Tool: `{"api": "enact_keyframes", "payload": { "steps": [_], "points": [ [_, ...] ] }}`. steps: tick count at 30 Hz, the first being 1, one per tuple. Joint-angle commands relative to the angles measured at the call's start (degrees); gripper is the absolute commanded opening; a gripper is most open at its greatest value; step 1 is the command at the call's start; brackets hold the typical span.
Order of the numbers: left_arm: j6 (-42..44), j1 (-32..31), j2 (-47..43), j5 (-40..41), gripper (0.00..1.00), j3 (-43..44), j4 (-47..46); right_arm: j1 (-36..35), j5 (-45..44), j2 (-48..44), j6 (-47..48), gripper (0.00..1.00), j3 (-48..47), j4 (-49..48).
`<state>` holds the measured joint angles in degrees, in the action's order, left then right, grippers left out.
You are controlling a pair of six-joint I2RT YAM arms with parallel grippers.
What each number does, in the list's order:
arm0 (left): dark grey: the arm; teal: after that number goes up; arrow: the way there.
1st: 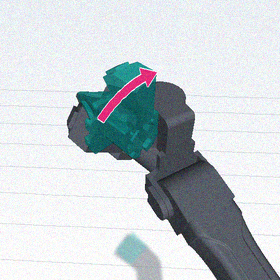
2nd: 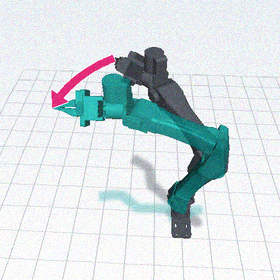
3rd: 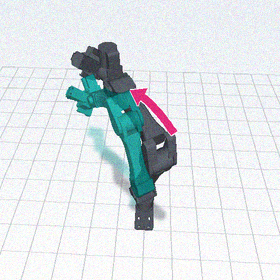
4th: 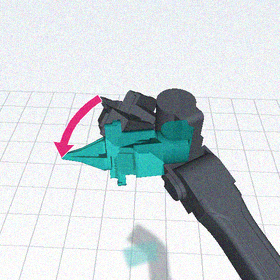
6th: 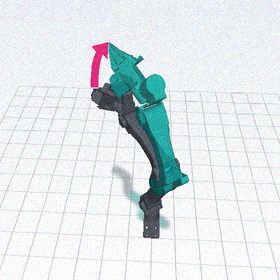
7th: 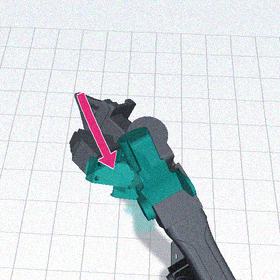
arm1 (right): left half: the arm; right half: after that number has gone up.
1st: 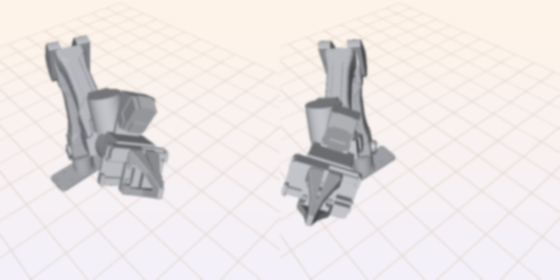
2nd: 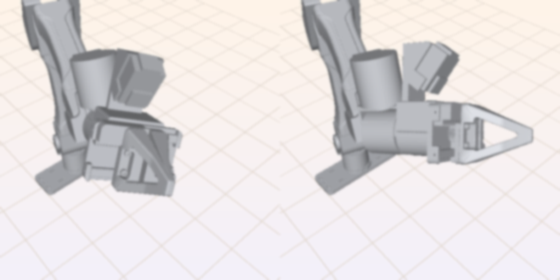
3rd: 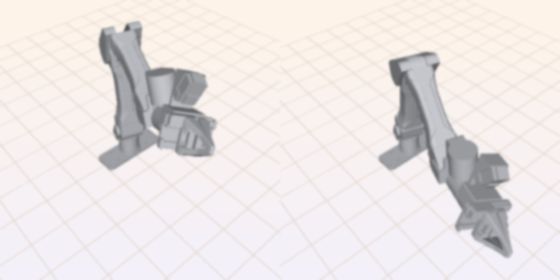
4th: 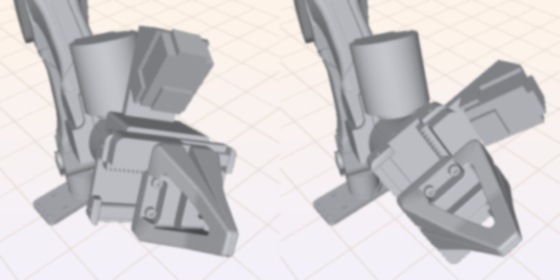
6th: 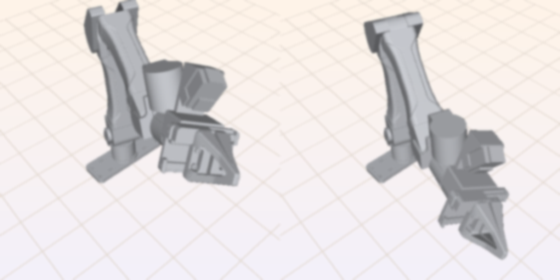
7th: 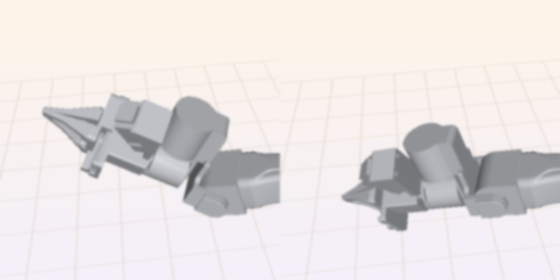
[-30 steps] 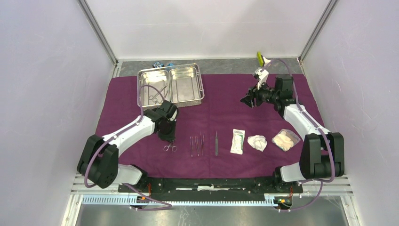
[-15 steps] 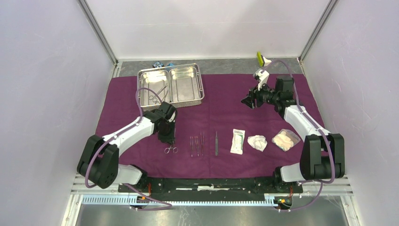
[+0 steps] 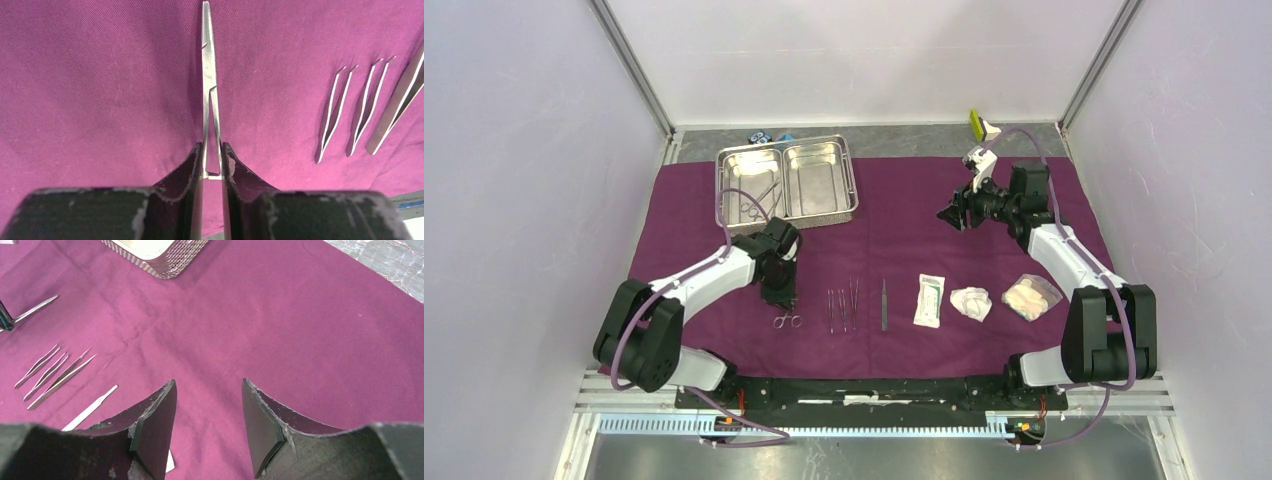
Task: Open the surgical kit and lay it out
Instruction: Place the medical item in the surgical kit.
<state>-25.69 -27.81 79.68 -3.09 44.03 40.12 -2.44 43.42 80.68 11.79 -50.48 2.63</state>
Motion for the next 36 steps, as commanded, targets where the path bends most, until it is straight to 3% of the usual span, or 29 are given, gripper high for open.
{"api": "enact_keyframes", "payload": {
  "steps": [1, 17, 21, 36],
  "points": [
    [-2.14, 0.3, 1.25, 0.37, 0.02, 0.13, -1.69, 0.35, 0.7, -1.02, -0.19, 0.57, -0.33, -2.11],
    [-1.14, 0.28, 5.84, -1.59, 0.04, -0.02, -2.85, 0.59, 2.35, -0.52, -0.24, 0.57, -0.53, -0.89],
    [-1.01, 0.3, 6.07, -2.0, 0.11, -0.08, -3.03, 0.68, 2.36, -1.19, 0.18, 0.57, 0.53, -0.95],
    [-0.43, 0.3, 6.63, -2.62, 0.25, 0.11, -3.2, 0.73, 2.64, -1.86, 0.51, 0.56, 0.18, 0.0]
  ]
}}
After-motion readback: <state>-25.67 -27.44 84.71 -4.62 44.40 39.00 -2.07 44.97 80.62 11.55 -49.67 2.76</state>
